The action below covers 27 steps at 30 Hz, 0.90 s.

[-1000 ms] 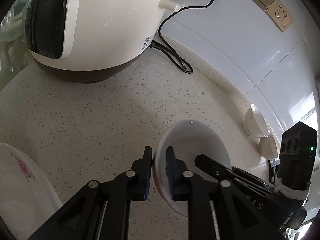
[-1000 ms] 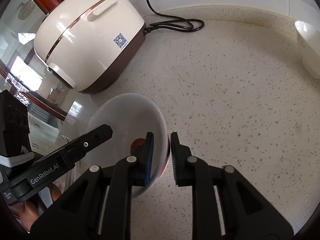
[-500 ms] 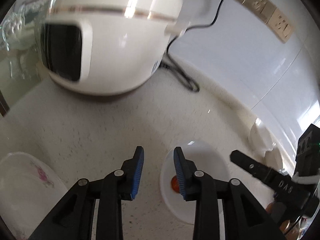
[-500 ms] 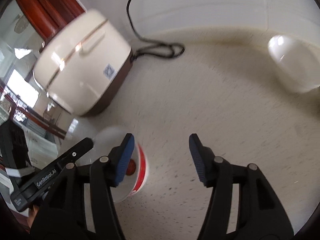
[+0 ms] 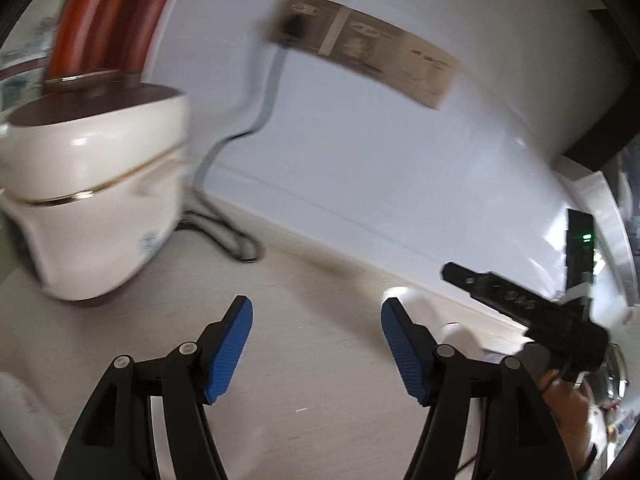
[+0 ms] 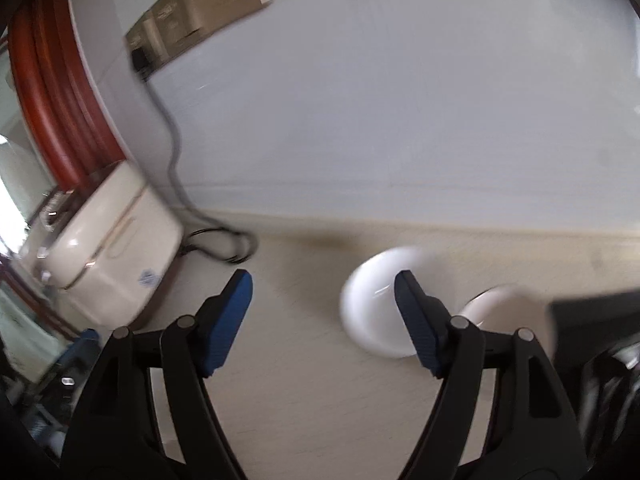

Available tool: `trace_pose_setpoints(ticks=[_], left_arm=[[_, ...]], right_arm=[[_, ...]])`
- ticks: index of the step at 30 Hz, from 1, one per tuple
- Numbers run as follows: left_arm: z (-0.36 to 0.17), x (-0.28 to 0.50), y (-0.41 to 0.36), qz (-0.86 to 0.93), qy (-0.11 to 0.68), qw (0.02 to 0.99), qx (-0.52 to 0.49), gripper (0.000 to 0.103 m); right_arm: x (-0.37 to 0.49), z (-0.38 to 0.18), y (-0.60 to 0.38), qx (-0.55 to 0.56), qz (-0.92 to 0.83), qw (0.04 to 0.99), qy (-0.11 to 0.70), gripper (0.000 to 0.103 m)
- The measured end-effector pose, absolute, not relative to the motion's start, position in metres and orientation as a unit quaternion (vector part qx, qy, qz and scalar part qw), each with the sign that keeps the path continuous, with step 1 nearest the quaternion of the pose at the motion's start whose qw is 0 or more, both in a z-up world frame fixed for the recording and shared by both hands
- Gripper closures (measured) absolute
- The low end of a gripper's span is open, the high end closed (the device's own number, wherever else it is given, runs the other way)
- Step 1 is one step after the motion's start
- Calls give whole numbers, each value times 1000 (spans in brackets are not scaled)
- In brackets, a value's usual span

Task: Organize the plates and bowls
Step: 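Move both grippers to the plain white bowl and grasp its rim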

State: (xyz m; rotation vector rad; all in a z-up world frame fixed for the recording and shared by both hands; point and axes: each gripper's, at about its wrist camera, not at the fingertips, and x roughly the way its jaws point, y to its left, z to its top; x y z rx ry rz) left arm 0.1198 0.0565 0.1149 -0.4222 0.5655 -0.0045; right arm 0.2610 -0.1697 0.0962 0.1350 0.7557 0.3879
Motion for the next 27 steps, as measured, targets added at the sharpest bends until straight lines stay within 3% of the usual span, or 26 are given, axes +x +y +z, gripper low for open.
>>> trace_pose_setpoints(ticks=[14, 18, 20, 22, 24, 27], left_arm=[[56, 239, -21, -74, 371, 887, -265, 36], [23, 261, -33, -90, 409, 864, -279, 49], [14, 263, -39, -95, 419, 858, -280, 50], [5, 267, -42, -95, 424, 854, -284, 50], [-3, 271, -45, -103, 428, 849, -293, 50], [-12, 275, -47, -107, 435, 843, -299, 59]], right_arm=[[330, 26, -244, 89, 123, 890, 431, 27], [337, 15, -239, 66, 127, 887, 439, 29], [338, 8, -235, 52, 123, 884, 448, 32], [341, 0, -231, 46, 128, 879, 458, 45], [341, -3, -226, 33, 130, 880, 457, 50], [343, -7, -220, 25, 134, 878, 460, 56]])
